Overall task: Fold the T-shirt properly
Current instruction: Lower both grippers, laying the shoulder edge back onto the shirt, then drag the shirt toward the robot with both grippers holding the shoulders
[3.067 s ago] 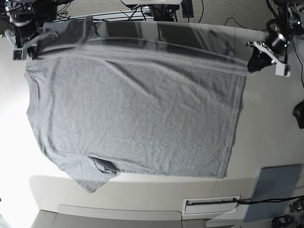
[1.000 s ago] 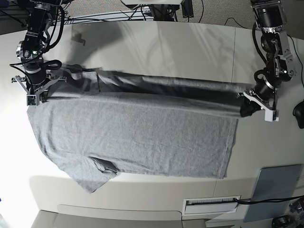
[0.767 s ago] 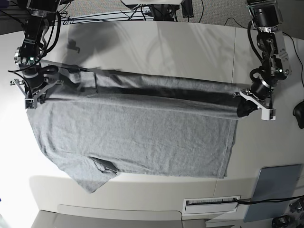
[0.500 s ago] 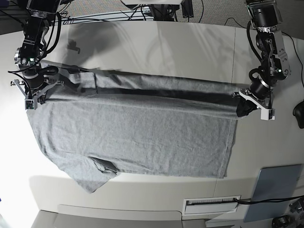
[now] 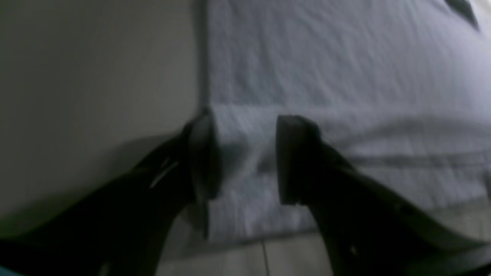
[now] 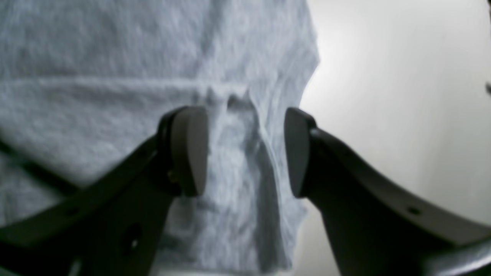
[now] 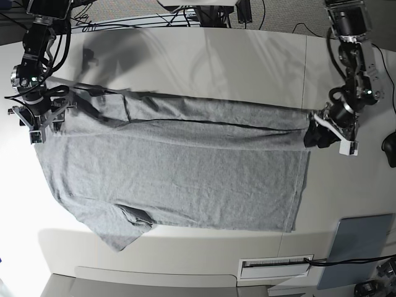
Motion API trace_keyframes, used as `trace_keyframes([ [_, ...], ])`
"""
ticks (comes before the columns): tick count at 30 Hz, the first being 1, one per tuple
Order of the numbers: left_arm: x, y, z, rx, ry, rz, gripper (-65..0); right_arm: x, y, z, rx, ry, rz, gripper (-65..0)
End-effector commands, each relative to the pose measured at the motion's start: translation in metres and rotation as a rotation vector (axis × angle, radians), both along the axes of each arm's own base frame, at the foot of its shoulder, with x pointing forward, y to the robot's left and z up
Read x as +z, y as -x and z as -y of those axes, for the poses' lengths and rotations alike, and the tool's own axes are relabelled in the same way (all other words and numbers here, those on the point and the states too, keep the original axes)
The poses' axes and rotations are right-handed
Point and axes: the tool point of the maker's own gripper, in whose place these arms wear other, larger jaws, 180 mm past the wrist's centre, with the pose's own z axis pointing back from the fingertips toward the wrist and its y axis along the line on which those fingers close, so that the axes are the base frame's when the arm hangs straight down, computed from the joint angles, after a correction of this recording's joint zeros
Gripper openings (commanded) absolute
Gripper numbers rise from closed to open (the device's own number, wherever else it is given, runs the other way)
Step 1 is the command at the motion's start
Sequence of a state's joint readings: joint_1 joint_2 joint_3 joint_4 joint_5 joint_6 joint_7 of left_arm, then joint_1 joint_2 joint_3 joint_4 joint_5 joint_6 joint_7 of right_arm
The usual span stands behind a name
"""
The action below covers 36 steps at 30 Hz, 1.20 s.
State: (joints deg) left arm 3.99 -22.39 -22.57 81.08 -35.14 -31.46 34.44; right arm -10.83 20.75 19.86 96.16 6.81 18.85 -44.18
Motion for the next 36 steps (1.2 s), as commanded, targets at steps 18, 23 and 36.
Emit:
trace_keyframes([
  [18, -0.016, 0.032, 0.015, -0.016, -0.013, 0.001, -65.0, 0.022, 0.014, 0.006, -0.028, 0.069, 0.083, -65.0],
  [23, -0.028, 0.034, 0.03, -0.006, -0.017, -0.016, -65.0, -0.012, 0.017, 0.014, -0.043, 0.009, 0.019, -65.0],
  [36, -0.079, 0.114, 0.017, 0.033, -0.069, -0.203, -65.0, -0.071, 0.09, 0.019, -0.017, -0.006, -0.171, -65.0],
])
